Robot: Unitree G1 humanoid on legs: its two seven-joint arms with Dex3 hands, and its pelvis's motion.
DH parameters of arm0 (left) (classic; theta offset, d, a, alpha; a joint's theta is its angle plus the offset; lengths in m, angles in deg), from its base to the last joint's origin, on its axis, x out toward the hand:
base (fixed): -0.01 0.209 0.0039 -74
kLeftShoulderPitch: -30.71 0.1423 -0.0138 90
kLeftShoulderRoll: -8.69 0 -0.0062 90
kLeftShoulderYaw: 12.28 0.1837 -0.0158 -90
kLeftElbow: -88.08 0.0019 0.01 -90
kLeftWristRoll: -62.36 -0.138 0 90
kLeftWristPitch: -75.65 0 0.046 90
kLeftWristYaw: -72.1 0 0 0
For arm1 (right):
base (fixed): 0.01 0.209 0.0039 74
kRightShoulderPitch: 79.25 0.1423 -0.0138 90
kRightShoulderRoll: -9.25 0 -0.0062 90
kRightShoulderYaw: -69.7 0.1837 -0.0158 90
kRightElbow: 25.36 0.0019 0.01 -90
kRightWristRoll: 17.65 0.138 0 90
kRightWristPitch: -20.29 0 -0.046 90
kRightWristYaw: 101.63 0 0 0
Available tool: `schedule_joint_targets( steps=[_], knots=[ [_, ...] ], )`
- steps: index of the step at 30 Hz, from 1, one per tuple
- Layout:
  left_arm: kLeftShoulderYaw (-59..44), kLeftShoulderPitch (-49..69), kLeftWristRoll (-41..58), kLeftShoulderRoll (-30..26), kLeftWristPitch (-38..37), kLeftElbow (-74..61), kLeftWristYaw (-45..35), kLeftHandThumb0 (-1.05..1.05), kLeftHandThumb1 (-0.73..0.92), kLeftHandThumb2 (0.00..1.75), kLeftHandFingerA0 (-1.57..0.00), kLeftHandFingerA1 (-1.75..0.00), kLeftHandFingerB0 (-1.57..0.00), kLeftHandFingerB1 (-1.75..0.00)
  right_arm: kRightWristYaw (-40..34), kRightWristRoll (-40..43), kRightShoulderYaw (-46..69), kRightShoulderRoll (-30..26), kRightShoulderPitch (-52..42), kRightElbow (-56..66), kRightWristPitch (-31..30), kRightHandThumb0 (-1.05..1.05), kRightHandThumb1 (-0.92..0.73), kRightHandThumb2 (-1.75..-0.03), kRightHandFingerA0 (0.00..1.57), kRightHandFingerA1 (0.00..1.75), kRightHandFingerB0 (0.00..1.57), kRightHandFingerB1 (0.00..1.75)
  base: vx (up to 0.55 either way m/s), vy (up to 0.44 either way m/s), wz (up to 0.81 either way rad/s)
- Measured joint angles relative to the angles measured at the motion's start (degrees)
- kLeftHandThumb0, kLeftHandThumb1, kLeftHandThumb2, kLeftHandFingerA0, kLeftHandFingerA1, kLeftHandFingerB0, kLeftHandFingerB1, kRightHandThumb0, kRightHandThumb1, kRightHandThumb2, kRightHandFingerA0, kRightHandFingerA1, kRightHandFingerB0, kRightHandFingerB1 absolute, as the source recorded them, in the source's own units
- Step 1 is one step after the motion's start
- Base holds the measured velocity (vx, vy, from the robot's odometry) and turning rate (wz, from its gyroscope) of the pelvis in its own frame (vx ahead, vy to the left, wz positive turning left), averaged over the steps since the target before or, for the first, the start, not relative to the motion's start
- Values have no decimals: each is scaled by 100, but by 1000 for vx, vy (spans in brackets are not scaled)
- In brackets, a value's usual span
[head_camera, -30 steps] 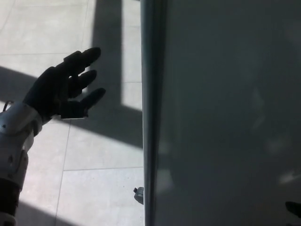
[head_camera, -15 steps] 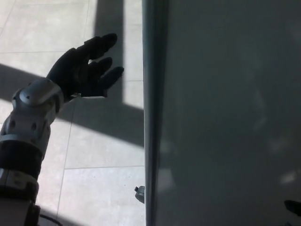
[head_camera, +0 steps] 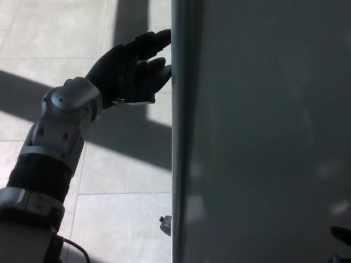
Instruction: A white board is being place on the right hand side and parallel to the robot and the robot uses its left hand to grab on the leftside of the whiteboard and drag the whiteboard from the right hand side to the left hand side
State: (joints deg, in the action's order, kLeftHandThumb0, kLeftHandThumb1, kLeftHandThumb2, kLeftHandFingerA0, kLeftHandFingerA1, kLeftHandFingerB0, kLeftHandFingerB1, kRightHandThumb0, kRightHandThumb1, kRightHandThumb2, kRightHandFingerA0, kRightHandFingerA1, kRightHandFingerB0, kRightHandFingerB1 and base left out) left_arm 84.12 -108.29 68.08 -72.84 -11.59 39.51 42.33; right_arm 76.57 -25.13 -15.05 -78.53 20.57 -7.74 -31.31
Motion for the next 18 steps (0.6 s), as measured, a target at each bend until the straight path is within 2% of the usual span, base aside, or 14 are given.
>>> schedule_joint_targets(
  steps=[2,3,6,7,11,12,13,17,18],
  knots=[
    [12,0,0,32,31,-38,-35,-88,47,80,0,0,0,0,0,-1,-1,0,4,0,2,-51,-62,-105,57,65,27,51,0,0,0],
    [21,0,0,44,48,-58,-52,-88,50,91,0,-7,0,0,0,0,-1,0,6,0,4,-50,-63,-105,57,65,27,51,0,0,0],
    [83,7,3,88,75,-162,-158,-88,50,91,0,-7,0,0,-3,-2,-7,0,6,0,10,-50,-63,-105,57,65,27,51,0,0,0],
    [101,7,4,95,86,-194,-183,-90,64,60,0,-2,0,0,-5,-3,-8,0,7,-1,11,-51,-63,-105,58,66,27,52,0,0,0],
    [238,42,-5,104,198,-469,-268,-91,65,61,0,0,0,0,-13,-5,-18,0,20,0,15,-51,-63,-105,58,65,27,51,0,0,0],
    [266,50,-5,104,224,-531,-285,-94,71,109,0,-11,0,-7,-15,-6,-21,0,23,-1,16,-60,-83,-65,62,46,43,40,0,0,0],
    [313,58,-18,89,223,-563,-299,-105,79,112,0,-4,0,0,-15,-6,-23,0,27,-1,16,-61,-83,-65,62,45,43,40,0,0,0],
    [408,160,-88,68,62,-486,-381,-105,79,112,0,-4,0,0,-16,-17,-34,-7,47,-2,16,-61,-83,-65,62,45,43,40,0,0,0],
    [411,167,-96,68,35,-475,-398,-102,74,109,0,-4,0,0,-17,-19,-35,-9,47,-3,16,-54,-65,-106,58,65,26,51,0,0,0]
  ],
)
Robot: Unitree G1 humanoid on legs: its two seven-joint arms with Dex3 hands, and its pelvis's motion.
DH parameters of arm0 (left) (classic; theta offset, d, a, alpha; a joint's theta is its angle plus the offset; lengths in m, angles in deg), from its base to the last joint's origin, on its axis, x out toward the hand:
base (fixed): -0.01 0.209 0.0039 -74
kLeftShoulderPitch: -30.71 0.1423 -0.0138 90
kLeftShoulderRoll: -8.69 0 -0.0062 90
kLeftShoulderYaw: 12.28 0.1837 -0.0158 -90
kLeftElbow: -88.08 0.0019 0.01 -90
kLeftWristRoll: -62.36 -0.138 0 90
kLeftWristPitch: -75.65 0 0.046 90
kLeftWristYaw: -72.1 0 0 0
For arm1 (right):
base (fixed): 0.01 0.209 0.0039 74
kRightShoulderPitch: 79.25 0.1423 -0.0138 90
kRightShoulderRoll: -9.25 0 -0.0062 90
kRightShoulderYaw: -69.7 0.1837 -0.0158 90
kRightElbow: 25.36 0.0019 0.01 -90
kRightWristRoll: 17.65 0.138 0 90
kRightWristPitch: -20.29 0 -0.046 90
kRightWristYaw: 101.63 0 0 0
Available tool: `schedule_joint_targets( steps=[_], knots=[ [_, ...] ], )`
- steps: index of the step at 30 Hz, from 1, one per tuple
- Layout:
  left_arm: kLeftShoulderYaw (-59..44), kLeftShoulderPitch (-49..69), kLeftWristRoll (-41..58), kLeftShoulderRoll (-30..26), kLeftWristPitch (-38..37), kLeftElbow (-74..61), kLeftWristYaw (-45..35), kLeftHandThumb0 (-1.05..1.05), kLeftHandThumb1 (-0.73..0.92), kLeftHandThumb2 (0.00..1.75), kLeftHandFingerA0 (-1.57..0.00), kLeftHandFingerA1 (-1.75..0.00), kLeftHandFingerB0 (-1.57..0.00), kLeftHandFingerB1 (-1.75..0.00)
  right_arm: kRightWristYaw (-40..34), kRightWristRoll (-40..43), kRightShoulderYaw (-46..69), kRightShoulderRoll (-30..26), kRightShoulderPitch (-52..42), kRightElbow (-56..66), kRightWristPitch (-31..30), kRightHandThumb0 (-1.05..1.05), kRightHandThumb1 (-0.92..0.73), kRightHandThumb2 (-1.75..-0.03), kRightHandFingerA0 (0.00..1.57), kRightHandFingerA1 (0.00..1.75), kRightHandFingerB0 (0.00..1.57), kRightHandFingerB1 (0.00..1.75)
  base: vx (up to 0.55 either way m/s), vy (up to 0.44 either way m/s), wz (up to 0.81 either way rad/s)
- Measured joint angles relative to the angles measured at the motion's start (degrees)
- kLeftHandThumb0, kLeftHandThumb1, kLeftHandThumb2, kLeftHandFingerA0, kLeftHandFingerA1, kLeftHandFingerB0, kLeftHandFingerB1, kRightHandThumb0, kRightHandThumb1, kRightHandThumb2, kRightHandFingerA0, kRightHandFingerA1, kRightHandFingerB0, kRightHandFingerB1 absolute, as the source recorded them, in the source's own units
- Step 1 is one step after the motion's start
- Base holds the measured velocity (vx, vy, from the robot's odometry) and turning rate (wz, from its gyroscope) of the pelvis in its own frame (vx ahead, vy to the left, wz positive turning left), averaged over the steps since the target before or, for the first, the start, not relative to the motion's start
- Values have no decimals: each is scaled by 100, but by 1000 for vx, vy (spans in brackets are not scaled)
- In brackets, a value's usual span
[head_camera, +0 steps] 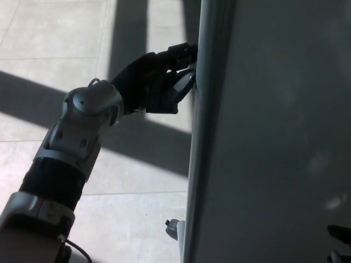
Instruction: A white board is being place on the right hand side and parallel to the robot and the robot uses its left hand to grab on the leftside of the whiteboard and drag the whiteboard from the right hand side to the left hand side
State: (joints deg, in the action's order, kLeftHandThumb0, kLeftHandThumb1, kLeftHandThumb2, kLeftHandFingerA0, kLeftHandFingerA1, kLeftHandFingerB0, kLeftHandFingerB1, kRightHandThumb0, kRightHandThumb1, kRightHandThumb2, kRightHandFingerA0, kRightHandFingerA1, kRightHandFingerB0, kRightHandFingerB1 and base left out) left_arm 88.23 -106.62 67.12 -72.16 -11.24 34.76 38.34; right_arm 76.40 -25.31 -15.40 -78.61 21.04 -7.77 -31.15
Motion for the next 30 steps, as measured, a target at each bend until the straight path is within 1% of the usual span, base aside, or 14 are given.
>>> schedule_joint_targets(
  steps=[5,6,7,9,10,14,15,18,19,20,23,26,27,30],
  knots=[
    [-183,118,-1,-494,77,-87,-156,-99,72,107,0,-3,0,0,17,2,11,-7,14,-13,11,-51,-64,-106,58,66,25,51,0,0,0],
    [-218,131,-1,-566,93,-87,-185,-99,70,105,0,-2,0,0,26,4,14,-7,15,-14,16,-62,-84,-65,61,45,42,40,0,0,0],
    [-233,140,-1,-606,96,-83,-199,-98,64,104,0,-1,0,0,30,1,10,-6,19,-14,19,-51,-64,-106,59,65,27,51,0,0,0],
    [-341,186,2,-831,96,2,-256,-98,65,104,0,-2,0,0,14,-23,-23,-9,60,-10,24,-50,-63,-106,58,65,27,51,0,0,0],
    [-406,198,5,-916,96,50,-279,-92,78,63,0,-2,0,0,6,-28,-29,-11,61,-10,25,-52,-64,-106,57,65,25,51,0,0,0],
    [-601,224,30,-1097,96,128,-367,-93,74,64,0,-1,0,-2,6,-26,-27,-12,61,-11,25,-54,-64,-106,57,64,25,50,0,0,0],
    [-669,225,49,-1121,96,159,-416,-91,56,100,0,-5,0,-4,9,-25,-25,-11,68,-11,25,-54,-64,-106,56,64,25,50,0,0,0],
    [-806,224,108,-1161,95,253,-555,-91,56,100,0,-5,0,-4,15,-19,-16,-11,72,-11,25,-54,-64,-106,56,64,25,50,0,0,0],
    [-836,224,115,-1161,94,274,-597,-97,68,63,0,-11,0,-1,18,-19,-14,-11,72,-11,25,-53,-65,-106,57,64,25,50,0,0,0],
    [-847,233,117,-1158,97,235,-628,-88,50,93,0,-4,0,-1,15,-24,-23,-14,72,-11,25,-51,-64,-106,55,65,25,51,0,0,0],
    [-848,262,137,-1118,108,0,-724,-88,50,93,0,-4,0,-1,20,-29,-30,-14,80,-12,26,-51,-64,-106,55,65,25,51,0,0,0],
    [-833,328,176,-994,167,-277,-787,-86,61,59,0,0,0,0,21,-31,-30,-14,81,-15,26,-50,-64,-106,56,65,26,51,0,0,0],
    [-819,348,191,-944,182,-337,-800,-84,48,83,0,0,0,0,22,-32,-30,-13,84,-15,26,-49,-64,-106,56,65,26,51,0,0,0],
    [-685,506,291,-630,246,-685,-934,-84,48,83,0,0,0,0,35,-21,-9,-10,87,-15,27,-49,-64,-106,56,65,26,51,0,0,0]
  ],
)
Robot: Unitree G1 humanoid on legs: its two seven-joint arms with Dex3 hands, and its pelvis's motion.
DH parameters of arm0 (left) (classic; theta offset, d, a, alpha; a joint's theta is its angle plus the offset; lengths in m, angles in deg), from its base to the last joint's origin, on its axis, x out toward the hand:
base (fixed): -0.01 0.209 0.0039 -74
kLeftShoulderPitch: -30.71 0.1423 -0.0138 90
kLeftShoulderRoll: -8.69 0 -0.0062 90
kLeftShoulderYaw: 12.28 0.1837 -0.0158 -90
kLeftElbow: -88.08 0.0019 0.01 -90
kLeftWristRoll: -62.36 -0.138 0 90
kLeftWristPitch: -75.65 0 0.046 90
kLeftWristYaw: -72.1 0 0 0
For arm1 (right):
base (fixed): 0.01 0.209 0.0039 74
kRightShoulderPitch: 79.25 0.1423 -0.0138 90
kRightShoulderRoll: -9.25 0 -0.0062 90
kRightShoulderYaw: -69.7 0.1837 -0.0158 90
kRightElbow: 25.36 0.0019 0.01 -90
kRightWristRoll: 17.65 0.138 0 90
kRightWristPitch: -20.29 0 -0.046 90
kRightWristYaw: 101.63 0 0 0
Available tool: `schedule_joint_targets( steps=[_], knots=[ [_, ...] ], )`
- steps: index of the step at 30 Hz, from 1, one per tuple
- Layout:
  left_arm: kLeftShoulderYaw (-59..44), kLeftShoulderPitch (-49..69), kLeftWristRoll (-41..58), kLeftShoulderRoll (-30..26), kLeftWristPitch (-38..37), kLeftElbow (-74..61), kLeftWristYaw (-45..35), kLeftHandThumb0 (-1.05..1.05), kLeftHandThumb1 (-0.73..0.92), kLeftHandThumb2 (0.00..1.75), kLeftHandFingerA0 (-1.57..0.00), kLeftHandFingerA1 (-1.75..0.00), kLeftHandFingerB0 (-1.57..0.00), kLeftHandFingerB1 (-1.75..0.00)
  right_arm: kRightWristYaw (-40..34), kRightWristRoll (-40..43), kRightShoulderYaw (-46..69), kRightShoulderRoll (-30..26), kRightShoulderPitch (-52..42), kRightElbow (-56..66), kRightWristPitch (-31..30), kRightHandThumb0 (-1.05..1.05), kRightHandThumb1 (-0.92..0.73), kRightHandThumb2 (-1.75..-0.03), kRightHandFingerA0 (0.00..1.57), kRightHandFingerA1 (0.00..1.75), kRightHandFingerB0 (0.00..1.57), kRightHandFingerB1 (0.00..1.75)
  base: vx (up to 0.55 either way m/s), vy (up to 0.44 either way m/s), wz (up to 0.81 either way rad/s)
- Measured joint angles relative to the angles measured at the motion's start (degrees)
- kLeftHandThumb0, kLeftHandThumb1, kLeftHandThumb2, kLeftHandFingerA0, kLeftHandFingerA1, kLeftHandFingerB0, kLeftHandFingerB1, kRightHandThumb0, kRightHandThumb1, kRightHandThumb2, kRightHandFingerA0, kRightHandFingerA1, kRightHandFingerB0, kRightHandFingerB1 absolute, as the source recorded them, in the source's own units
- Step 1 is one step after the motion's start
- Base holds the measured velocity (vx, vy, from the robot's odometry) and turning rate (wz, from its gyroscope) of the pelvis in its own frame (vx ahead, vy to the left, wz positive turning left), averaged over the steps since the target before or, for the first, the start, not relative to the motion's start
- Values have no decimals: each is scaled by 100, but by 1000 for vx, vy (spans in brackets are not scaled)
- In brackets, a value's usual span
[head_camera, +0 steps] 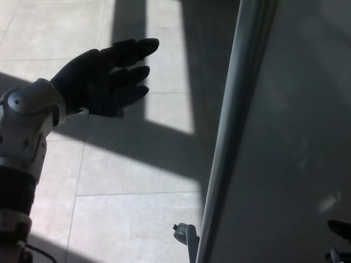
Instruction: A white board is being place on the right hand side and parallel to the robot and the robot uses its left hand to grab on the leftside of the whiteboard and drag the whiteboard from the right hand side to the left hand side
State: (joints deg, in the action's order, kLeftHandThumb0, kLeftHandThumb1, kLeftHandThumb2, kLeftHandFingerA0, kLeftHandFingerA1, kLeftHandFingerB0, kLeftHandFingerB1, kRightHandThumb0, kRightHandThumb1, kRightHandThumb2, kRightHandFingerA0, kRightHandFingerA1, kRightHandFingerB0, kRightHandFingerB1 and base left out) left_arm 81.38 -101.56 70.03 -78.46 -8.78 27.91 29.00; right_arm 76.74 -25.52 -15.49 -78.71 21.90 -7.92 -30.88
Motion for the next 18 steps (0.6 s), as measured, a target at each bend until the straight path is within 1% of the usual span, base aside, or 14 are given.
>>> schedule_joint_targets(
  steps=[1,5,6,13,14,15,17,18],
  knots=[
    [30,45,33,84,37,-83,-49,-84,47,84,0,0,0,0,7,2,4,1,3,0,0,-54,-64,-106,56,64,24,50,0,0,0],
    [339,250,62,380,259,-714,-91,-88,48,85,0,0,0,0,3,-21,-24,-23,13,-3,1,-54,-65,-107,57,64,25,50,0,0,0],
    [394,281,62,418,288,-794,-95,-85,47,84,0,0,0,0,0,-31,-40,-28,14,-3,1,-51,-64,-106,59,65,27,51,0,0,0],
    [824,573,45,637,637,-1518,-51,-83,47,82,0,0,0,0,-6,-41,-31,-30,32,-4,1,-51,-64,-106,58,65,27,51,0,0,0],
    [844,595,45,643,674,-1564,-42,-85,58,59,0,0,0,0,-5,-40,-25,-30,33,-4,1,-51,-64,-106,56,65,27,52,0,0,0],
    [857,606,44,648,690,-1585,-37,-86,47,80,0,0,0,0,-4,-39,-22,-30,33,-4,1,-52,-64,-106,58,65,27,51,0,0,0],
    [982,661,21,724,742,-1638,17,-86,47,80,0,0,0,0,5,-39,-19,-34,31,-5,1,-52,-64,-106,58,65,27,51,0,0,0],
    [1030,692,12,763,788,-1658,71,-83,58,58,0,0,0,0,3,-44,-30,-37,31,-4,1,-52,-64,-106,58,65,26,51,0,0,0]
  ],
)
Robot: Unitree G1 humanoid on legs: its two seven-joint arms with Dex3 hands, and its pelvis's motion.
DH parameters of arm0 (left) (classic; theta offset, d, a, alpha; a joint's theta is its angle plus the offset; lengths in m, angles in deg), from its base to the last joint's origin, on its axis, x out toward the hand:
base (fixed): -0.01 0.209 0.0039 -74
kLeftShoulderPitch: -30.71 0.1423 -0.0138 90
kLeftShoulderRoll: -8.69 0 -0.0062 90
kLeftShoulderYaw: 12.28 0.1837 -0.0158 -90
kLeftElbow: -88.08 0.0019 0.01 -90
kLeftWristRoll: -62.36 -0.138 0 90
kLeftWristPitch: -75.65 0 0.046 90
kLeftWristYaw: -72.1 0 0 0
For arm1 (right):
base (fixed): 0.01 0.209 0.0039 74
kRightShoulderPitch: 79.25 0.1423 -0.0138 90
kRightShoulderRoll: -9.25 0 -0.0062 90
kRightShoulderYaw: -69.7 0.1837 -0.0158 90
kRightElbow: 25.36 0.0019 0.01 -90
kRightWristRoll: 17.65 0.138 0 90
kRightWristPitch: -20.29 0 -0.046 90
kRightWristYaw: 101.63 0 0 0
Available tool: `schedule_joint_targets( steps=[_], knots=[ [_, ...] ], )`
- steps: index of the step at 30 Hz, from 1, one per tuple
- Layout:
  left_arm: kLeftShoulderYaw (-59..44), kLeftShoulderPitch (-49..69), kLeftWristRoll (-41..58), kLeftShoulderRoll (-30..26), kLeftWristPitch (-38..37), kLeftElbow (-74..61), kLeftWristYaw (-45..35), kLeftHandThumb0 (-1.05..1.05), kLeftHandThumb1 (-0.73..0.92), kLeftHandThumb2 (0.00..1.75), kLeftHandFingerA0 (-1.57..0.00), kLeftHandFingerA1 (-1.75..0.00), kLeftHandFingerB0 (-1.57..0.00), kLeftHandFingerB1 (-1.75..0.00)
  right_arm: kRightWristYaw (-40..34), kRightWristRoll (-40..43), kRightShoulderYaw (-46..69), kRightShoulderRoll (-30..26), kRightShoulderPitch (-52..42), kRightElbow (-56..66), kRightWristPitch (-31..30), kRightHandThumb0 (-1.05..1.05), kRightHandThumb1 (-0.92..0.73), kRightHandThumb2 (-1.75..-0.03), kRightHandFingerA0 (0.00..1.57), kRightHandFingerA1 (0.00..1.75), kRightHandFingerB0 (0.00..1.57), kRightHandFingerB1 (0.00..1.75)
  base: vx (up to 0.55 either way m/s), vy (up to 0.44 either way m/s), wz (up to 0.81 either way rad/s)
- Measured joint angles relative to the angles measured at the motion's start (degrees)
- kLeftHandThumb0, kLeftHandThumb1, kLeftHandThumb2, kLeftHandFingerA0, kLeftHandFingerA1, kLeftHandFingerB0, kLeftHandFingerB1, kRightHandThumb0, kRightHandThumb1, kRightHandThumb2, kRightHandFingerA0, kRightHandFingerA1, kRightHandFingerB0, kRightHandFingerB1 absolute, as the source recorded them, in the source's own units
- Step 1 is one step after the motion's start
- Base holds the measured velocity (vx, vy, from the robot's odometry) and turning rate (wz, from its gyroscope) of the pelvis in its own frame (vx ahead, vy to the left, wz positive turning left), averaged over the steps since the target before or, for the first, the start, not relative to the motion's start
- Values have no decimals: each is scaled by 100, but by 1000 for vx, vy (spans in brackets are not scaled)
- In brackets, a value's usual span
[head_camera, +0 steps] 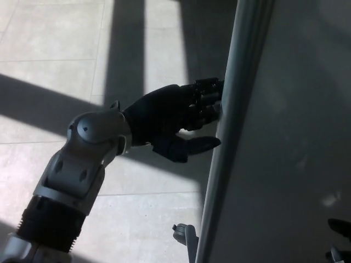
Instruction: A white board is being place on the right hand side and parallel to the robot and the robot uses its left hand to grab on the leftside of the whiteboard and drag the whiteboard from the right hand side to the left hand side
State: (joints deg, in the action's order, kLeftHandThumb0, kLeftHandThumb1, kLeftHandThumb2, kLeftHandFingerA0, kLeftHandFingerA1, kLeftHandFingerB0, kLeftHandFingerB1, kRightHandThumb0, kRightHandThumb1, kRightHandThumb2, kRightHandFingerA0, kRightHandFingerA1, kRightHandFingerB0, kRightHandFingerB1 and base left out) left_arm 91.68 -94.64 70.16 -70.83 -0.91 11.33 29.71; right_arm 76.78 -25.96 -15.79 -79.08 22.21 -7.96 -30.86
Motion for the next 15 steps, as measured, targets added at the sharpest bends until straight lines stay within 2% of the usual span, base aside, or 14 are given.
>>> schedule_joint_targets(
  steps=[2,3,4,8,9,11,12,15],
  knots=[
    [25,9,3,61,56,13,29,-83,58,58,0,0,0,0,-1,-6,-8,-2,0,0,0,-52,-64,-106,58,65,26,51,0,0,0],
    [23,9,10,88,72,30,38,-87,49,83,0,0,0,0,-1,-8,-9,-2,1,1,0,-52,-65,-106,58,65,27,51,0,0,0],
    [22,6,16,109,93,48,44,-88,48,85,0,0,0,0,-1,-10,-10,-2,1,1,0,-52,-64,-106,57,65,27,51,0,0,0],
    [57,-119,-6,253,101,328,140,-87,49,85,0,0,0,0,15,3,16,-2,10,1,0,-51,-64,-105,57,65,27,51,0,0,0],
    [69,-134,-19,280,104,348,173,-83,59,59,0,0,0,0,19,5,25,-2,15,1,0,-52,-64,-106,55,64,26,51,0,0,0],
    [103,-177,-45,324,142,373,237,-83,59,59,0,0,0,0,23,5,28,-2,26,1,0,-53,-64,-106,56,64,26,51,0,0,0],
    [126,-218,-66,350,169,398,278,-83,49,83,0,0,0,0,24,3,27,-2,34,1,0,-50,-64,-106,57,65,26,51,0,0,0],
    [169,-378,-109,517,253,599,426,-82,48,81,0,0,0,0,28,2,30,-2,45,1,0,-52,-64,-106,57,65,26,51,0,0,0]
  ],
)
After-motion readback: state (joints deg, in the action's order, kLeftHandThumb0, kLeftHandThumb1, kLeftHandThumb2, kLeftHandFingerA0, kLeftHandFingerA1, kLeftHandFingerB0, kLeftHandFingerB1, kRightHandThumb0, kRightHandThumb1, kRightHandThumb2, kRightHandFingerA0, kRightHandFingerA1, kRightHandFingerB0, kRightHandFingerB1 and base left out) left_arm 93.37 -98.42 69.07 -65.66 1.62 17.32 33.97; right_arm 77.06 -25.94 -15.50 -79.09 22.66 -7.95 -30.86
